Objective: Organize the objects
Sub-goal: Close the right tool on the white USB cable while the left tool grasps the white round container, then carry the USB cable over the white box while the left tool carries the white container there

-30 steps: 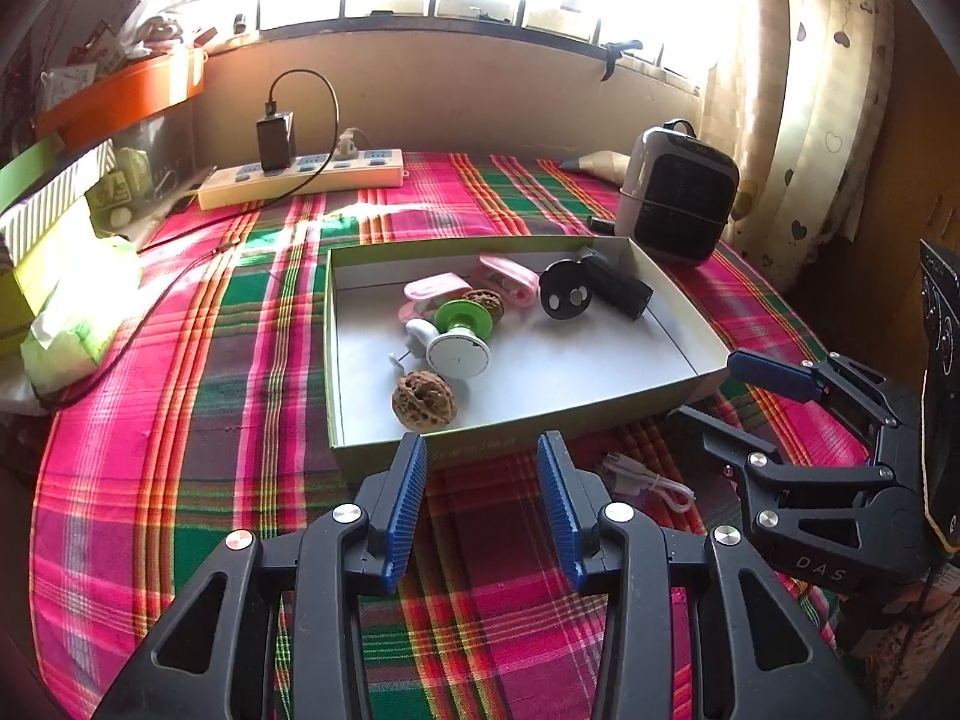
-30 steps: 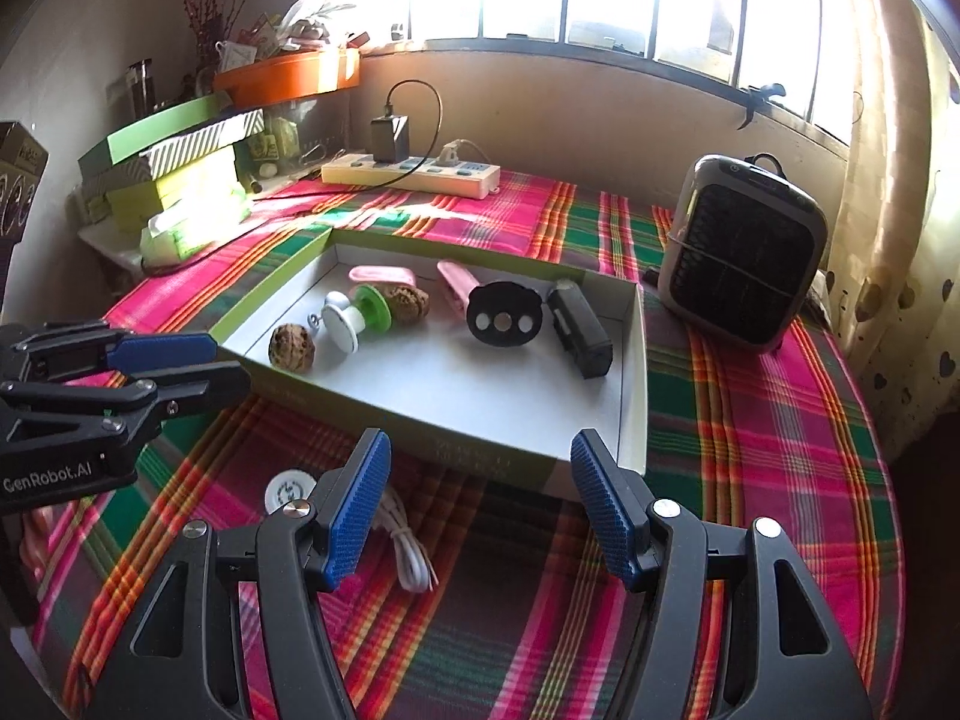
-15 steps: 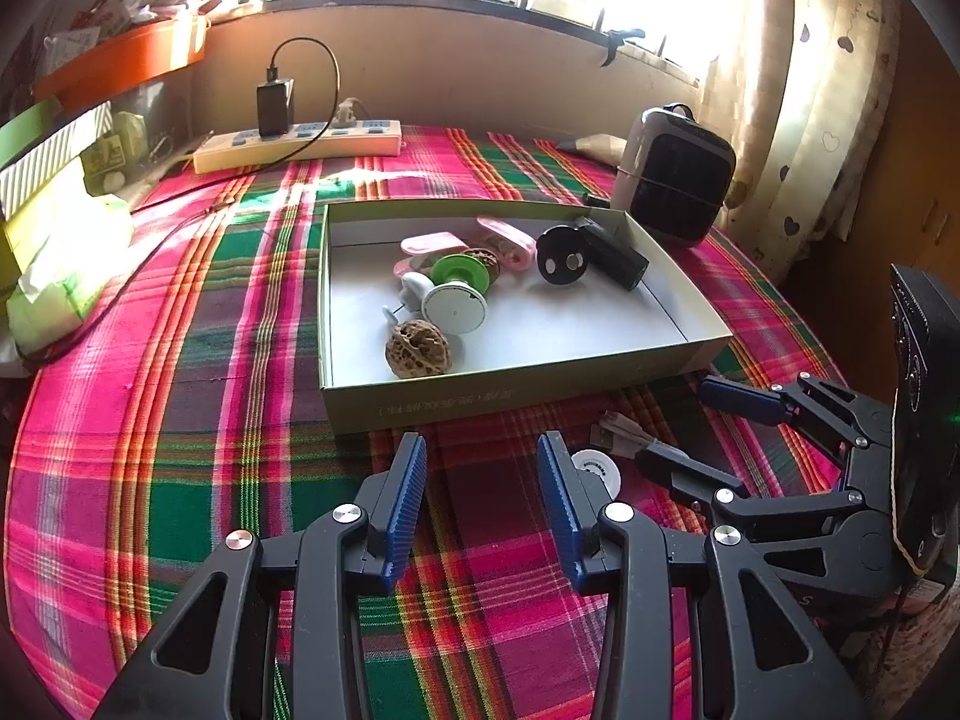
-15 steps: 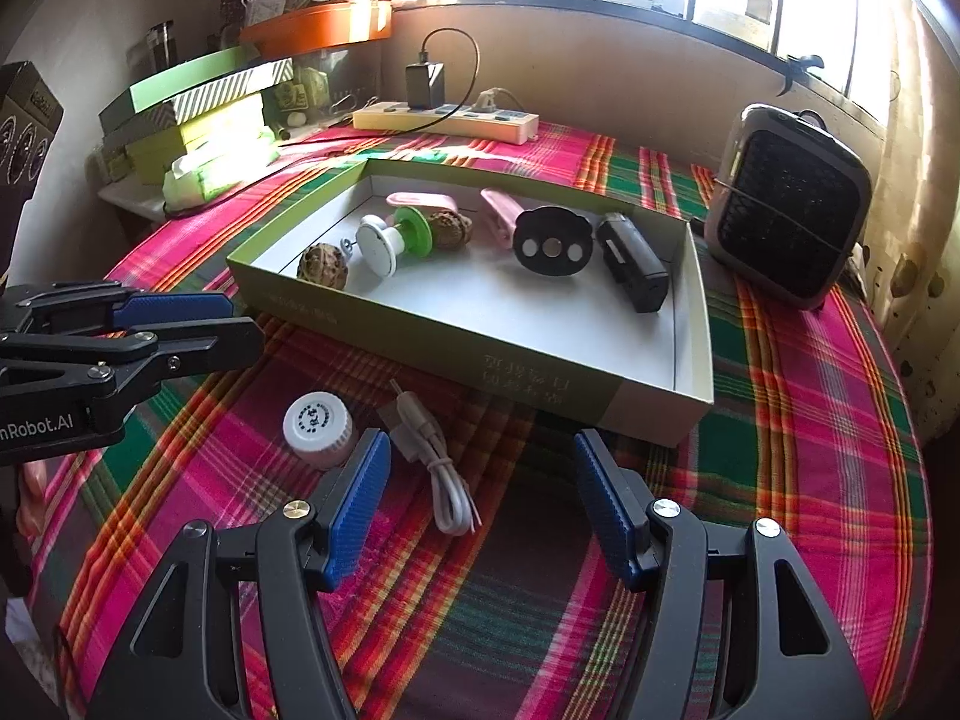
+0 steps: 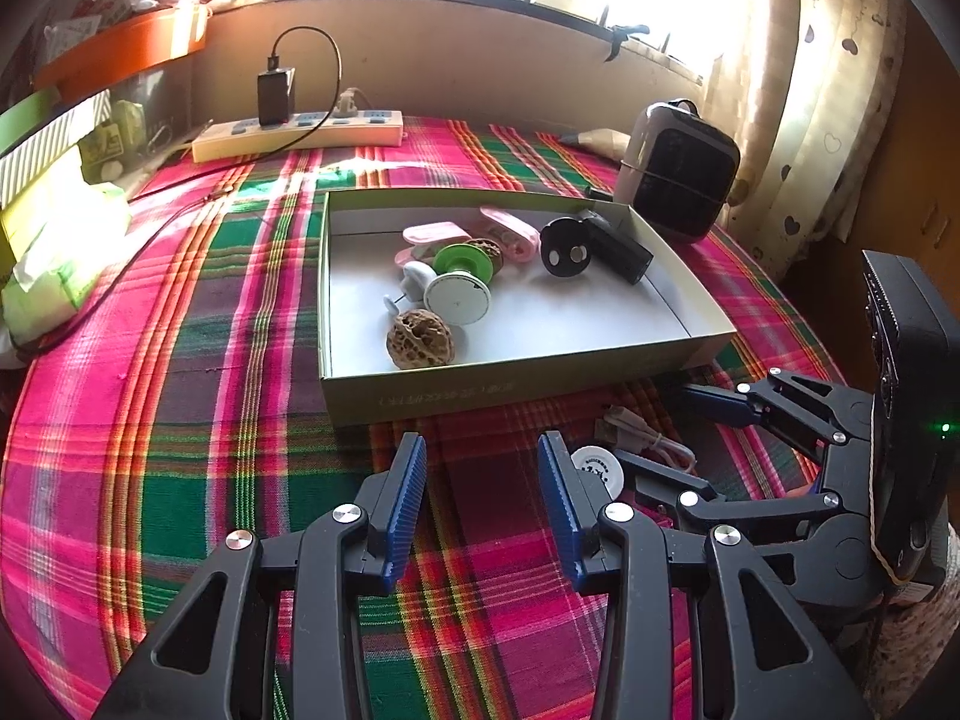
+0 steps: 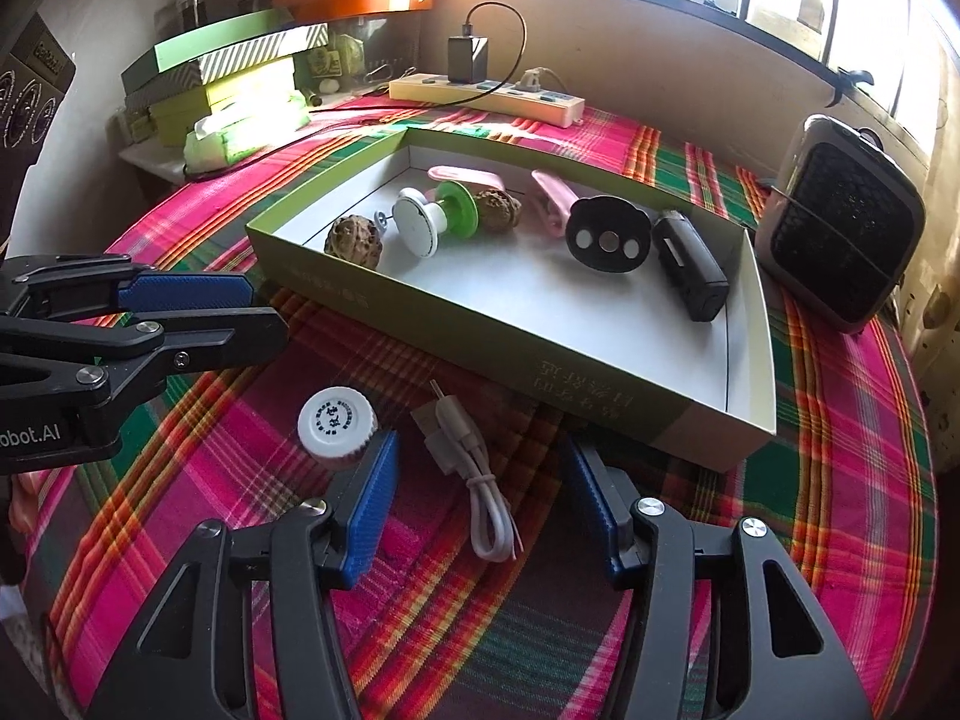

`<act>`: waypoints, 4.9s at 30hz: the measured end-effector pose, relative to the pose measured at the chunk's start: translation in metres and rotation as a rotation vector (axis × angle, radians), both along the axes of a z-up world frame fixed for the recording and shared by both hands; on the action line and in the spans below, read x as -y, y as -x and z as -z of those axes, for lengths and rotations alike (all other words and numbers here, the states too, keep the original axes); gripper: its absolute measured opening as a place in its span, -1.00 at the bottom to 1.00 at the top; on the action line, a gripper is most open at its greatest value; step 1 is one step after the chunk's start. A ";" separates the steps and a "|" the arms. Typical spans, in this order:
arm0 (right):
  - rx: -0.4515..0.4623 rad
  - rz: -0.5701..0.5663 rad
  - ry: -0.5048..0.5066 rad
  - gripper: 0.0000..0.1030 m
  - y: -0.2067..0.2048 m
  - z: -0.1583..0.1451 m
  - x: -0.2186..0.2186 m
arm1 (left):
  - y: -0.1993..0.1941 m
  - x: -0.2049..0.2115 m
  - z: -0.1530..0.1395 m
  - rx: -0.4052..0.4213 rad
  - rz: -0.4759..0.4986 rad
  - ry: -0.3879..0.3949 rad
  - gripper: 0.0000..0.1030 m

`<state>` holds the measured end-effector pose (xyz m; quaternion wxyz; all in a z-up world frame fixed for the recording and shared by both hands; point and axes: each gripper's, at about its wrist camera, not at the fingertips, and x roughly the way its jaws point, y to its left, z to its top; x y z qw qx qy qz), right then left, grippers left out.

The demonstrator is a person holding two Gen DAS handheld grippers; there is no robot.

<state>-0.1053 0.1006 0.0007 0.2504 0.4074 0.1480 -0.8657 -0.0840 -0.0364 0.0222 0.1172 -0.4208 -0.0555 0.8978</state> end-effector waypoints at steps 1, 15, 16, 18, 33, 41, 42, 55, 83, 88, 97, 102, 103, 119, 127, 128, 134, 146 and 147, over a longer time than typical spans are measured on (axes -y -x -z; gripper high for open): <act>0.000 -0.001 0.000 0.02 0.000 0.000 0.001 | 0.000 0.000 0.000 0.001 0.001 -0.001 -0.28; 0.008 -0.033 0.022 -0.57 -0.002 0.000 0.004 | 0.000 -0.006 0.000 0.008 0.029 -0.025 -0.28; 0.008 -0.032 0.023 -0.57 -0.002 0.000 0.003 | 0.001 -0.006 0.000 0.009 0.031 -0.026 -0.28; 0.008 -0.029 0.022 -0.57 -0.002 0.000 0.003 | 0.000 -0.008 0.001 0.010 0.038 -0.027 -0.28; 0.016 0.056 0.035 -0.58 -0.008 -0.001 -0.021 | 0.001 -0.029 0.010 0.041 0.094 -0.019 -0.23; 0.015 0.067 0.034 -0.57 -0.011 -0.001 -0.029 | 0.002 -0.040 0.015 0.052 0.111 -0.005 -0.21; 0.016 0.068 0.036 -0.58 -0.011 -0.001 -0.030 | 0.003 -0.041 0.015 0.053 0.111 -0.004 -0.21; 0.017 0.063 0.036 -0.58 -0.011 -0.001 -0.029 | 0.003 -0.048 0.018 0.039 0.095 0.062 -0.21; 0.017 0.064 0.035 -0.58 -0.012 -0.002 -0.028 | 0.004 -0.047 0.019 0.027 0.068 0.095 -0.49; 0.017 0.064 0.035 -0.58 -0.011 -0.002 -0.028 | 0.004 -0.046 0.019 0.027 0.068 0.095 -0.49; 0.016 0.065 0.034 -0.58 -0.012 -0.002 -0.028 | 0.004 -0.046 0.019 0.027 0.068 0.095 -0.49; 0.017 0.065 0.035 -0.58 -0.012 -0.001 -0.027 | 0.004 -0.046 0.019 0.026 0.069 0.095 -0.49; 0.017 0.065 0.035 -0.58 -0.012 -0.001 -0.027 | 0.004 -0.046 0.019 0.027 0.069 0.095 -0.49; 0.027 0.083 0.054 -0.58 -0.012 -0.002 -0.031 | 0.006 -0.047 0.015 0.023 0.069 0.087 -0.49; 0.029 0.088 0.082 -0.58 -0.013 -0.007 -0.033 | 0.005 -0.046 0.008 0.011 0.071 0.073 -0.49; 0.028 0.090 0.087 -0.58 -0.013 -0.009 -0.034 | 0.005 -0.046 0.005 0.006 0.072 0.072 -0.49; 0.022 0.105 0.106 -0.58 -0.013 -0.015 -0.036 | 0.007 -0.046 -0.003 -0.011 0.076 0.069 -0.49; 0.010 0.117 0.143 -0.58 -0.006 -0.031 -0.040 | 0.016 -0.048 -0.016 -0.033 0.083 0.070 -0.49; 0.007 0.123 0.140 -0.58 -0.005 -0.033 -0.040 | 0.018 -0.048 -0.017 -0.036 0.084 0.070 -0.49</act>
